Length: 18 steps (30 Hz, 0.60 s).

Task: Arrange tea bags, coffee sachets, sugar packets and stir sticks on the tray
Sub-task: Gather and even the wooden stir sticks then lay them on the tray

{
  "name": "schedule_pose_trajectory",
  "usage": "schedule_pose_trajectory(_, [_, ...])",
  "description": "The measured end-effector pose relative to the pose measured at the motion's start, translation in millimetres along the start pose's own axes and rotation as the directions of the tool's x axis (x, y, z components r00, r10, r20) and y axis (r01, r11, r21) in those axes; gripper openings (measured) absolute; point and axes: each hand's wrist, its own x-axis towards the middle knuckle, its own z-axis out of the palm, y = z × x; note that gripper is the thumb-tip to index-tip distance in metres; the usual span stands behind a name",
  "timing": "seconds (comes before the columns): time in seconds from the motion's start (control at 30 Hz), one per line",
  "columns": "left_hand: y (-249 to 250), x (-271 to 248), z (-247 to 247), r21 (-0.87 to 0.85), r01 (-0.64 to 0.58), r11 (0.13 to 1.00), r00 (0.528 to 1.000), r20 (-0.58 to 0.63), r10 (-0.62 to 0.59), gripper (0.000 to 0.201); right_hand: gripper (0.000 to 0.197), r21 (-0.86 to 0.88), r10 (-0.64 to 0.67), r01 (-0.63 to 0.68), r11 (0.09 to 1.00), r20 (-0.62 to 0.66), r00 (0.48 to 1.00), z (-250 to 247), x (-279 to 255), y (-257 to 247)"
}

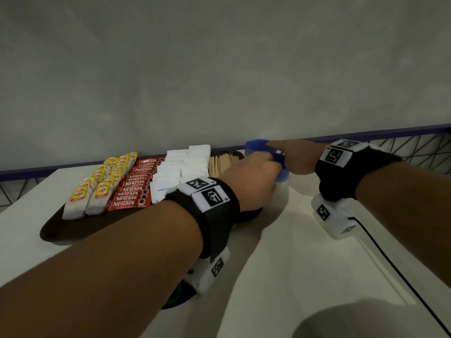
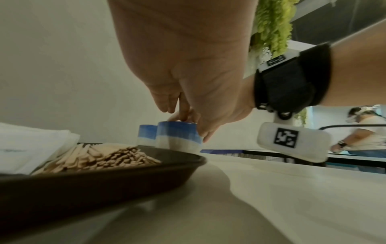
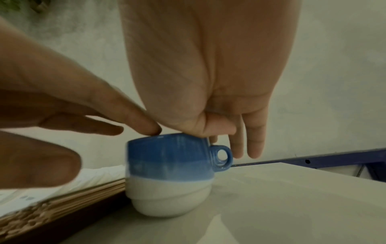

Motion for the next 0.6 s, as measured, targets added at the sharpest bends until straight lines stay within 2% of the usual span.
schedule_pose_trajectory(0.1, [9, -8, 0, 0.048, -0.039, 0.998, 0.998, 0.057, 0.036, 0.034, 0.065, -0.071, -0.072, 0.069, 0.995, -0.037, 0.997, 1, 1, -5])
schedule_pose_trajectory(0.23, [14, -9, 0, 0.099, -0.025, 0.995, 0.994, 0.112, 0.014, 0.042, 0.040, -0.110, -0.114, 0.114, 0.987, 0.007, 0.993, -3, 0, -14])
schedule_pose_trajectory(0.3, [14, -9, -1, 0.103, -0.018, 0.995, 0.992, 0.128, 0.004, 0.045, 0.034, -0.114, -0.115, 0.114, 0.987, -0.002, 0.993, -5, 2, -15])
schedule_pose_trajectory(0.53, [13, -10, -3, 0.091, -0.006, 0.996, 0.988, 0.154, -0.008, 0.045, 0.041, -0.100, -0.067, 0.069, 0.993, 0.024, 0.997, -10, 2, -23])
schedule_pose_trajectory(0.6, [11, -11, -6, 0.063, 0.003, 0.998, 0.985, 0.171, -0.013, 0.050, 0.048, -0.097, -0.047, 0.050, 0.994, 0.030, 0.998, -13, -5, -27])
